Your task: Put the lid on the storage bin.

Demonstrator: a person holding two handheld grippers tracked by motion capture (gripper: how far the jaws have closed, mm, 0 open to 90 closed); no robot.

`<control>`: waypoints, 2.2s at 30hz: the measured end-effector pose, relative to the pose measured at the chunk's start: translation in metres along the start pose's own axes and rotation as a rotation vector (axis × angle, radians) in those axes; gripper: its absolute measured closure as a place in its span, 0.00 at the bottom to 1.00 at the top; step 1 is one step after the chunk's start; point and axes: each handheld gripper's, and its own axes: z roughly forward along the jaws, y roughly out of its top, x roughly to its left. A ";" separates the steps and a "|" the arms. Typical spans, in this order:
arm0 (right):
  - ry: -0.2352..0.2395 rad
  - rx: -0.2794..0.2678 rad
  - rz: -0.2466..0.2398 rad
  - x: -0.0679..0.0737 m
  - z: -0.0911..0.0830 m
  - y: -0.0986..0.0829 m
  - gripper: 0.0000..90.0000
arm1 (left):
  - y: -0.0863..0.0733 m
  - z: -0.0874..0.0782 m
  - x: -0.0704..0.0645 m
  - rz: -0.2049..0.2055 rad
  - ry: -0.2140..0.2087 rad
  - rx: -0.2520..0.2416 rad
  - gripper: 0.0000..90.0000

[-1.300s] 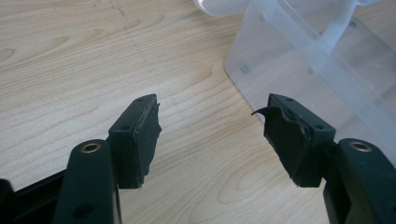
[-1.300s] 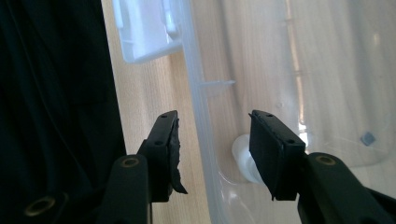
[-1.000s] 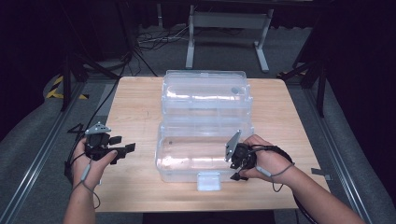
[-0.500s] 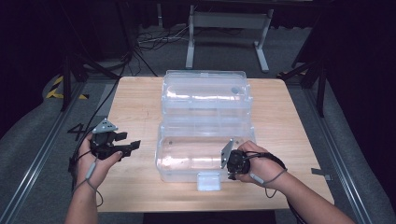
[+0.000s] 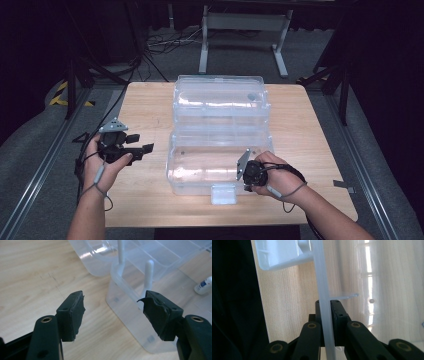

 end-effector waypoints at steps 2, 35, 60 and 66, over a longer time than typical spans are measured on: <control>-0.004 -0.011 0.001 0.000 0.000 -0.001 0.96 | 0.007 -0.001 0.000 0.017 0.002 -0.001 0.37; 0.010 -0.094 0.034 -0.001 0.001 -0.011 0.95 | 0.103 0.012 -0.042 0.239 -0.187 -0.054 0.39; 0.013 -0.155 0.035 -0.002 0.003 -0.016 0.95 | 0.155 0.043 -0.068 0.311 -0.241 -0.010 0.44; 0.013 -0.175 0.056 -0.001 0.003 -0.019 0.94 | 0.165 0.060 -0.074 0.333 -0.286 0.004 0.45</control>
